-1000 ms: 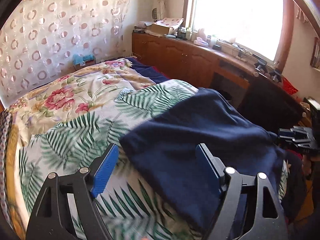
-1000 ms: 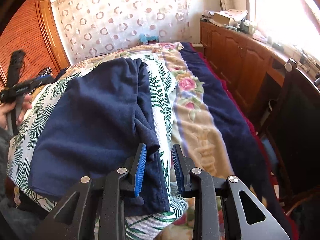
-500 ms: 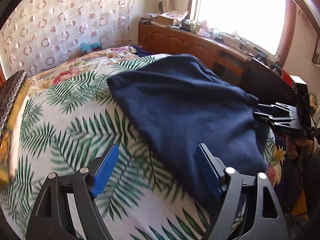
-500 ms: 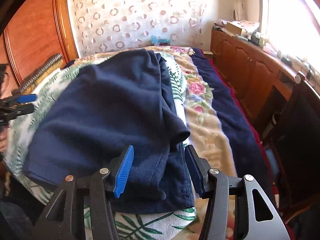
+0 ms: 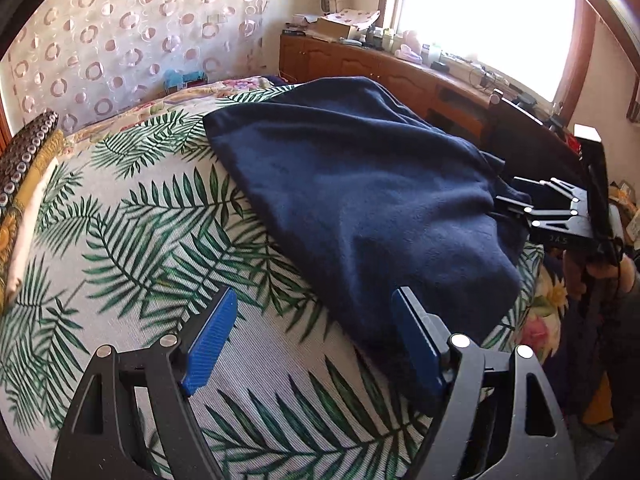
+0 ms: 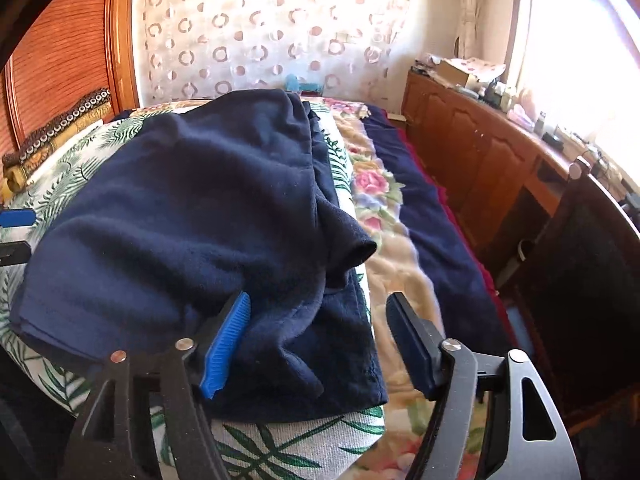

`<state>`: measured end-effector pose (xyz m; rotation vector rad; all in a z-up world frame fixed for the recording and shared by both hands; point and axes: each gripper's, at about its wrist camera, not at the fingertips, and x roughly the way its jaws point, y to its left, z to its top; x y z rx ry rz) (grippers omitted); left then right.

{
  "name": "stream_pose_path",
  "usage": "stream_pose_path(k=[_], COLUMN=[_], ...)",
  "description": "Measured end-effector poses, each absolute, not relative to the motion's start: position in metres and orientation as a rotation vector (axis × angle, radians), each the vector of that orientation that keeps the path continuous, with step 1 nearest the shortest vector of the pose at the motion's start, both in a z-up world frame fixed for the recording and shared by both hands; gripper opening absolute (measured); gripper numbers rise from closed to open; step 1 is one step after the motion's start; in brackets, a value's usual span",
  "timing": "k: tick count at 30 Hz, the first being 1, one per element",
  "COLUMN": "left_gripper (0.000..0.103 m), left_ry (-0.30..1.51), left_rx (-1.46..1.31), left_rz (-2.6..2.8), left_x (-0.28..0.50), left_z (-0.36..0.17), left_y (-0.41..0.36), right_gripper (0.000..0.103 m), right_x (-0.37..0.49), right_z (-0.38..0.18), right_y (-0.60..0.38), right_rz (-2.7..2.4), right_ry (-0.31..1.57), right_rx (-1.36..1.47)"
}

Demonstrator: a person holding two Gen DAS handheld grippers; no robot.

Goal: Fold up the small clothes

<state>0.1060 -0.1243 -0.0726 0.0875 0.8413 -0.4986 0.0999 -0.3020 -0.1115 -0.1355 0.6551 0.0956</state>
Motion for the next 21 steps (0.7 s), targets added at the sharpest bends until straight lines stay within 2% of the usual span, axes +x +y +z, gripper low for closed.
stream_pose_path(k=[7, 16, 21], left_gripper=[0.08, 0.064, 0.064], left_ry=[0.852, 0.879, 0.873], left_rx=[0.031, 0.001, 0.018], left_rz=[-0.547, -0.604, -0.605], left_x=[0.091, 0.076, 0.073], left_z=[-0.076, -0.086, -0.086], left_y=[-0.128, -0.14, -0.145], right_gripper=[0.08, 0.078, 0.077], right_x=[0.1, 0.097, 0.082], right_z=[-0.117, -0.109, -0.099], right_y=[-0.306, -0.309, -0.309], right_rz=[0.117, 0.153, 0.168], right_ry=[0.665, 0.698, 0.67], right_rx=[-0.112, -0.103, -0.095])
